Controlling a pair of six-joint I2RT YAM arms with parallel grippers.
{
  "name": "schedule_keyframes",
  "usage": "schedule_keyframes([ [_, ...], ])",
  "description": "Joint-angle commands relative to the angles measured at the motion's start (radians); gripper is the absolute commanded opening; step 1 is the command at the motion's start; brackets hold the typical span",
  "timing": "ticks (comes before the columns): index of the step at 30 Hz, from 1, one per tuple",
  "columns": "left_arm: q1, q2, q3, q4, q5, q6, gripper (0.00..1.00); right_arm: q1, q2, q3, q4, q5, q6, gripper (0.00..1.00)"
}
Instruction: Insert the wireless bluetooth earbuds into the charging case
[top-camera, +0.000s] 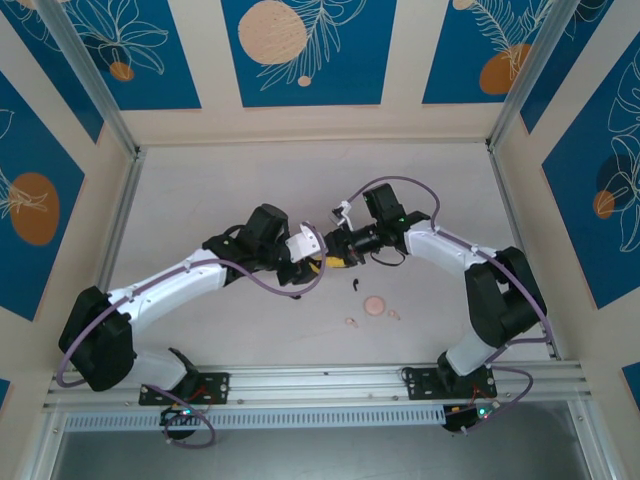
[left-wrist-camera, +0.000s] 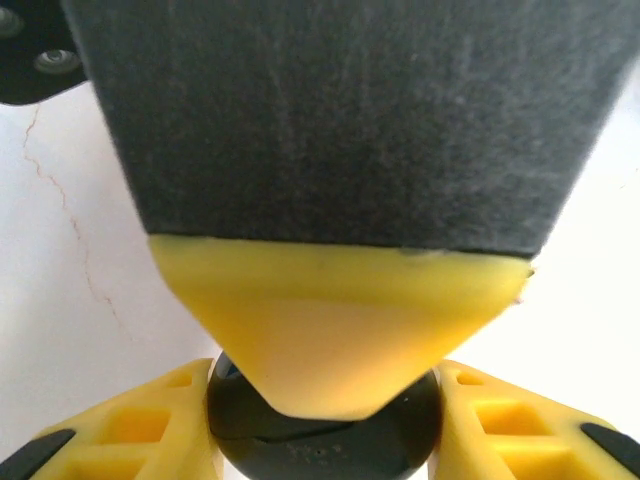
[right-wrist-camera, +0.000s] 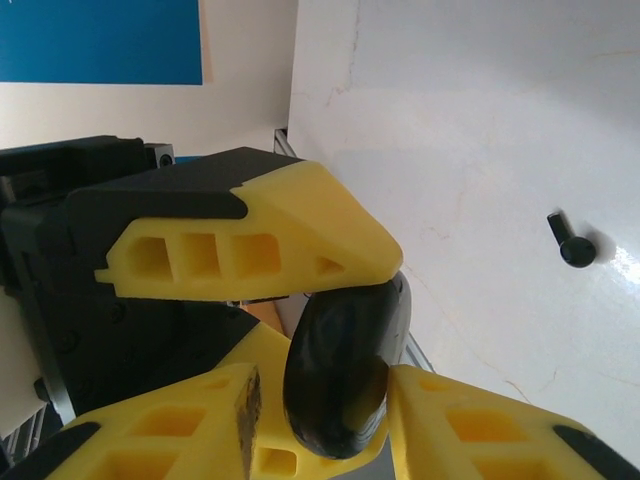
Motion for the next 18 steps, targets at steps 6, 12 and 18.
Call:
schedule_keyframes([
  [6,-0.016,-0.026,0.001,0.03,0.003,-0.006,0.32,0.03,0.03,0.056,-0.047,-0.009,-0.016,0.35],
  [12,-0.018,-0.034,0.001,0.034,-0.003,-0.008,0.32,0.032,0.04,0.068,-0.072,0.006,-0.032,0.32],
  [18,-0.018,-0.033,0.005,0.021,-0.005,-0.01,0.49,0.029,0.017,0.085,-0.117,0.04,-0.095,0.24],
])
